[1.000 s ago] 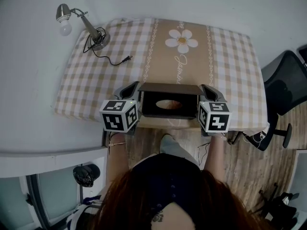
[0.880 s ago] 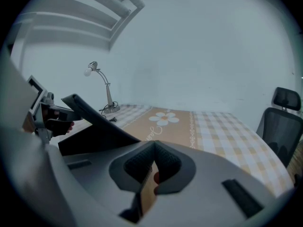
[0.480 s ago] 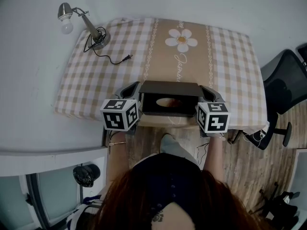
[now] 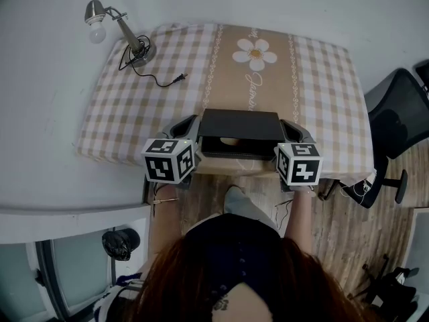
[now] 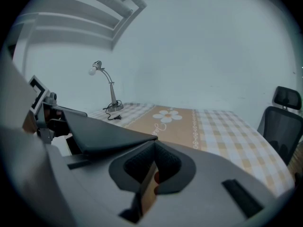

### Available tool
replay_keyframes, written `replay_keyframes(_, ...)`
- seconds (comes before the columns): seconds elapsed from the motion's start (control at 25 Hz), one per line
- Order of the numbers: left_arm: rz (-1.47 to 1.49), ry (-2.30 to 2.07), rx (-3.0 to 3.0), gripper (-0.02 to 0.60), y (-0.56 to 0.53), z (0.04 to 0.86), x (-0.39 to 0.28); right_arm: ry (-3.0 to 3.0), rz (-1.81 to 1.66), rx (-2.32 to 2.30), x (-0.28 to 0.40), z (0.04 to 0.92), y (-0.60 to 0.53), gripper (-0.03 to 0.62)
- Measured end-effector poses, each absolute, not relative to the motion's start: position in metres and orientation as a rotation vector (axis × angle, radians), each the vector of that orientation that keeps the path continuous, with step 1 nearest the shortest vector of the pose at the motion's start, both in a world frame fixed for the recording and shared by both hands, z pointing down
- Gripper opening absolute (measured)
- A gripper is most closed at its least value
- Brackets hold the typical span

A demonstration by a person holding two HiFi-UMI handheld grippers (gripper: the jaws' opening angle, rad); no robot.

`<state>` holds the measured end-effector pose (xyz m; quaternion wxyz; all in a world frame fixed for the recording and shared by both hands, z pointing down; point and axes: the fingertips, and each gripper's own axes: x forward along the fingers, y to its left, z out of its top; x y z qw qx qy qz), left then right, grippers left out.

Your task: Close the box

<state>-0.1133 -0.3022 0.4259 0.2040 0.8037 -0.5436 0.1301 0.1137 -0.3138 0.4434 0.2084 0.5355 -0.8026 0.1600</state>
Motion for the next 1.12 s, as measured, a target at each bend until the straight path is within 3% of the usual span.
replay_keyframes(1.12,0.4,-1.443,2.287,0.029,-0.267,0.429,-0.102,-2.262,0.415,1.505,0.108,0.433,-0.283,0.017)
